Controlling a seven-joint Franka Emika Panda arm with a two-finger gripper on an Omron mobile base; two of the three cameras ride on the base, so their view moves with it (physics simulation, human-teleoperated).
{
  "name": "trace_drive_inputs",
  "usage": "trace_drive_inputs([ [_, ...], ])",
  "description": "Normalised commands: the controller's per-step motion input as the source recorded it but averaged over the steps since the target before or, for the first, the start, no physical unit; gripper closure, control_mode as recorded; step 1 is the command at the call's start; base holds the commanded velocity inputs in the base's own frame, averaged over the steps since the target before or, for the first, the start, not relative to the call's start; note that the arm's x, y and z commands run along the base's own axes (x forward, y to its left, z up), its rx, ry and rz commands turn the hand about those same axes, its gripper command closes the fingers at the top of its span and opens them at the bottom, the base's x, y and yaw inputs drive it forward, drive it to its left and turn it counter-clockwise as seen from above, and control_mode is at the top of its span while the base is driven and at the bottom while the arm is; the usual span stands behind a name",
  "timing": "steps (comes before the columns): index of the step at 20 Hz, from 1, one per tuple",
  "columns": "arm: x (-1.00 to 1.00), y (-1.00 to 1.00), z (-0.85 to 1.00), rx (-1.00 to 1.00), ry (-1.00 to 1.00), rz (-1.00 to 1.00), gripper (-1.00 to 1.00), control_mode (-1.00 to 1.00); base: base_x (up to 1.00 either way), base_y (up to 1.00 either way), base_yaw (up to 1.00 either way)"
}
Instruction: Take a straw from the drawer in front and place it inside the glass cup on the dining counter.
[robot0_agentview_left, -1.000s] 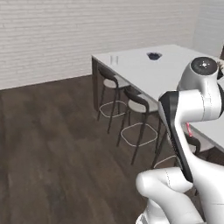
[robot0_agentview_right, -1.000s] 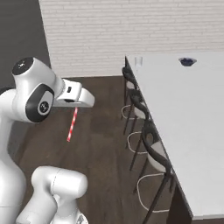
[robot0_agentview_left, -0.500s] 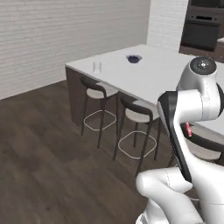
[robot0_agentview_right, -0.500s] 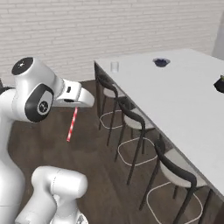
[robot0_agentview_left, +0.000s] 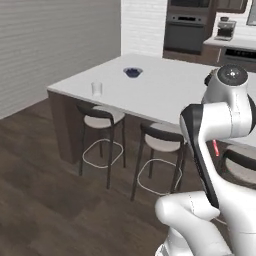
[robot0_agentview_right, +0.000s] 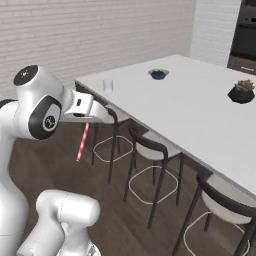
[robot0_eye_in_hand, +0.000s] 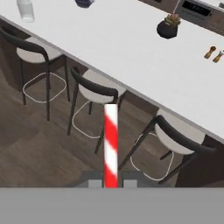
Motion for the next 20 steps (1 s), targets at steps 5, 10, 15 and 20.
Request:
trace_drive_inputs([
  [5, 0.00, 0.00, 0.00, 0.00, 0.00, 0.00, 1.00, 1.00, 0.40, 1.00, -0.45],
  [10, 0.00, 0.00, 0.00, 0.00, 0.00, 0.00, 1.00, 1.00, 0.24, 1.00, -0.40],
  [15, 0.00, 0.00, 0.00, 0.00, 0.00, 0.00, 1.00, 1.00, 0.26, 1.00, -0.34],
  [20, 0.00, 0.00, 0.00, 0.00, 0.00, 0.00, 1.00, 1.00, 0.32, 1.00, -0.33],
])
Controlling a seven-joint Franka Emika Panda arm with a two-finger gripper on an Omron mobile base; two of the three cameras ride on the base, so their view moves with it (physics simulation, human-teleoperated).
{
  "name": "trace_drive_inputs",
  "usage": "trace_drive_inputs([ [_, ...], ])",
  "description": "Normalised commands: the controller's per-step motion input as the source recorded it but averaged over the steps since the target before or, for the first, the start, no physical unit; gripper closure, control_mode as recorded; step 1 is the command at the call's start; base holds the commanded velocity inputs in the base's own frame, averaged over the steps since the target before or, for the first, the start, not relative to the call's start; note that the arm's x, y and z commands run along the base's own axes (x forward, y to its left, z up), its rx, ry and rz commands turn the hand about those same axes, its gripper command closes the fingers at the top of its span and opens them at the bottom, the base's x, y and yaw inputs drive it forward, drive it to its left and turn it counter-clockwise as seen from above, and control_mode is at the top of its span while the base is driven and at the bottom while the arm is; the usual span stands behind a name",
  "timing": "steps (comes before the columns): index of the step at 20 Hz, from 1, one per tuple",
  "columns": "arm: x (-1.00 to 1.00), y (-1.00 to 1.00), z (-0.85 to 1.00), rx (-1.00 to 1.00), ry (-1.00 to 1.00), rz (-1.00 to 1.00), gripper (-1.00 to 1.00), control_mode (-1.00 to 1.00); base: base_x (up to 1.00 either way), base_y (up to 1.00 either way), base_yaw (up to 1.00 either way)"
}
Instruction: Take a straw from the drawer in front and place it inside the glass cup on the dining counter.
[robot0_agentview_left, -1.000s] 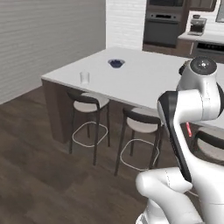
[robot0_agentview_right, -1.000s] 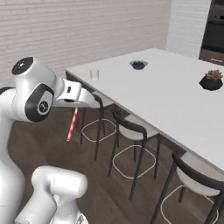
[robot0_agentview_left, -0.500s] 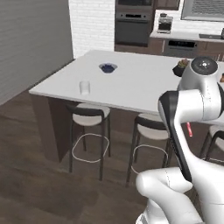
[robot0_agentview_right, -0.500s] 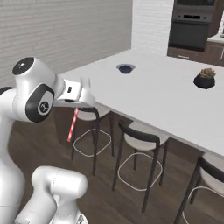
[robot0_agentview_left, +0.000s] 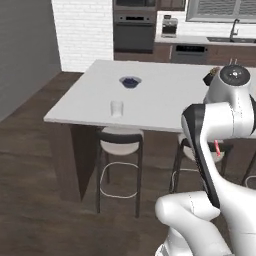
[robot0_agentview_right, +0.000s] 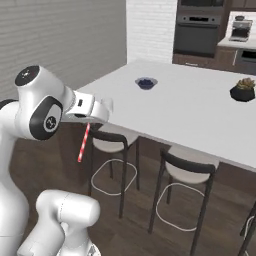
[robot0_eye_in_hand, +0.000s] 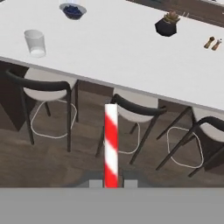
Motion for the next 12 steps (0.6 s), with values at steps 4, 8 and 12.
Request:
trace_drive_inputs([
  [4, 0.00, 0.00, 0.00, 0.00, 0.00, 0.00, 1.00, 1.00, 0.45, 1.00, -0.33],
  [8, 0.00, 0.00, 0.00, 0.00, 0.00, 0.00, 1.00, 1.00, 0.54, 1.00, -0.33],
  [12, 0.00, 0.00, 0.00, 0.00, 0.00, 0.00, 1.00, 1.00, 0.60, 1.00, -0.32],
])
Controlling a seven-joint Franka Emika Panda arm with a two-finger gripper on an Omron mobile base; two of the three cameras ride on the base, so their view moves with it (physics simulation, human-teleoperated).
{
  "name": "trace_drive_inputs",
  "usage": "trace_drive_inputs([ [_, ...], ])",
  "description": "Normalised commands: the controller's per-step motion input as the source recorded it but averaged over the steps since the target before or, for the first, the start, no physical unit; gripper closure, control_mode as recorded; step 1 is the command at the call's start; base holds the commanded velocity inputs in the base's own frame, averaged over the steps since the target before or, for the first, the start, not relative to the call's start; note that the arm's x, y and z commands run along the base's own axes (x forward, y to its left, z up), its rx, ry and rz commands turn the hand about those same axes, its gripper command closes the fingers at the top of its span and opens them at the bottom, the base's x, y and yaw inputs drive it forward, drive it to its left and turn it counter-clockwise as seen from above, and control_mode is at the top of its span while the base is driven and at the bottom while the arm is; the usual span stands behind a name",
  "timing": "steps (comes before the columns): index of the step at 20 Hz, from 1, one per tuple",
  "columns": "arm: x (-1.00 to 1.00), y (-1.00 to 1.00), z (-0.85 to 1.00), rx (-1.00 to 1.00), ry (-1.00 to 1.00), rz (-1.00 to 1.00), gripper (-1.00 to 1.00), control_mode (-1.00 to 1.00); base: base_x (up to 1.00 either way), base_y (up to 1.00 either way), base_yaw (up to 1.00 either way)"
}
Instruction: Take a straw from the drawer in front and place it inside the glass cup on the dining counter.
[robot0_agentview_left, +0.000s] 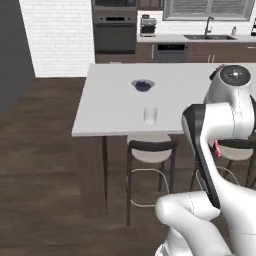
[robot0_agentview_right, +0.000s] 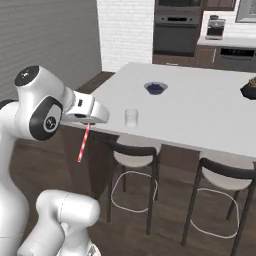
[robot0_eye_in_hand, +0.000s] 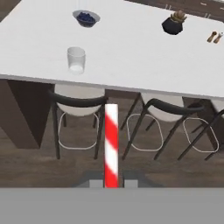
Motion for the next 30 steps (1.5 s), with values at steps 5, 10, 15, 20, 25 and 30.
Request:
trace_drive_inputs([
  [5, 0.00, 0.00, 0.00, 0.00, 0.00, 0.00, 1.00, 1.00, 0.75, 0.89, -0.30],
  [10, 0.00, 0.00, 0.00, 0.00, 0.00, 0.00, 1.00, 1.00, 0.99, 0.37, -0.16],
  [15, 0.00, 0.00, 0.00, 0.00, 0.00, 0.00, 1.00, 1.00, 1.00, 0.00, 0.00],
  [20, 0.00, 0.00, 0.00, 0.00, 0.00, 0.00, 1.00, 1.00, 0.99, -0.16, 0.15],
  [25, 0.07, -0.07, 0.00, 0.01, -0.02, 0.05, 1.00, -1.00, 0.58, -0.18, 0.18],
  [30, 0.03, -0.60, 0.08, 0.09, -0.26, 0.30, 1.00, -1.00, 0.00, 0.00, 0.00],
])
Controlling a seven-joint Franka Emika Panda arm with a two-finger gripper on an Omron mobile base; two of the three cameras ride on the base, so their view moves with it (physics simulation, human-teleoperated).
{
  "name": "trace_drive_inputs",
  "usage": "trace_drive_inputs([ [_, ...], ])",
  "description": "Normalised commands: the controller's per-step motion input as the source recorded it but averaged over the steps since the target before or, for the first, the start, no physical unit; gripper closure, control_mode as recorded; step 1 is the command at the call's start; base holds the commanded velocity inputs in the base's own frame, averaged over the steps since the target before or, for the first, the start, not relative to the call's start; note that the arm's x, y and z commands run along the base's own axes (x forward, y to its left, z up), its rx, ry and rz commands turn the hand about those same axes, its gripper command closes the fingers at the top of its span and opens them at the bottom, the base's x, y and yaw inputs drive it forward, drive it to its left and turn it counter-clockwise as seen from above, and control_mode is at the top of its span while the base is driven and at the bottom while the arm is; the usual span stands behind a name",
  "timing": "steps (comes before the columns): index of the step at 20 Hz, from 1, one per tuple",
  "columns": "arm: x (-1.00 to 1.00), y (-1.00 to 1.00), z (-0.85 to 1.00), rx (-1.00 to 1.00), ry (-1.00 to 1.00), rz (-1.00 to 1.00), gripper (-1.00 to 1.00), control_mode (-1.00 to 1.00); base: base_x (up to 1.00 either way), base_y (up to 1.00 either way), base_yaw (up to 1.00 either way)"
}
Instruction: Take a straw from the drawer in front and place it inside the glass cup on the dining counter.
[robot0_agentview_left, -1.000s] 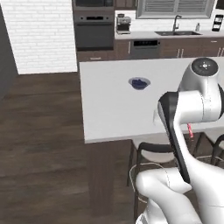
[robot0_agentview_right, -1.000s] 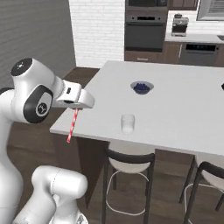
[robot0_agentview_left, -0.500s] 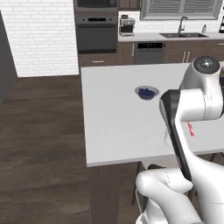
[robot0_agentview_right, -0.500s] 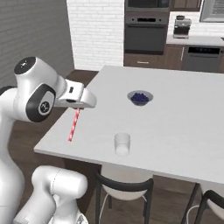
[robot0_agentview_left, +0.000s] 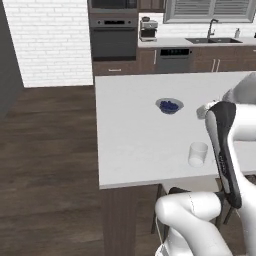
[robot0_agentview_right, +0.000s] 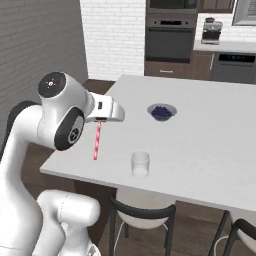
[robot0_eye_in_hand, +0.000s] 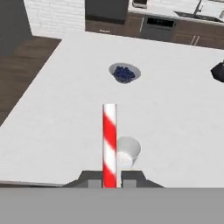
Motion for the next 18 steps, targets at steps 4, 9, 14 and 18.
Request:
trace_drive_inputs([
  [4, 0.00, -0.80, 0.07, 0.15, -0.34, 0.43, 1.00, -1.00, 0.00, 0.00, 0.00],
  [9, 0.04, -0.72, 0.04, 0.17, -0.35, 0.47, 1.00, -1.00, 0.00, 0.00, 0.00],
  [14, 0.39, -0.30, 0.00, 0.14, -0.23, 0.42, 1.00, -1.00, 0.00, 0.00, 0.00],
  [18, 0.43, -0.01, 0.00, 0.14, -0.13, 0.34, 1.00, -1.00, 0.00, 0.00, 0.00],
])
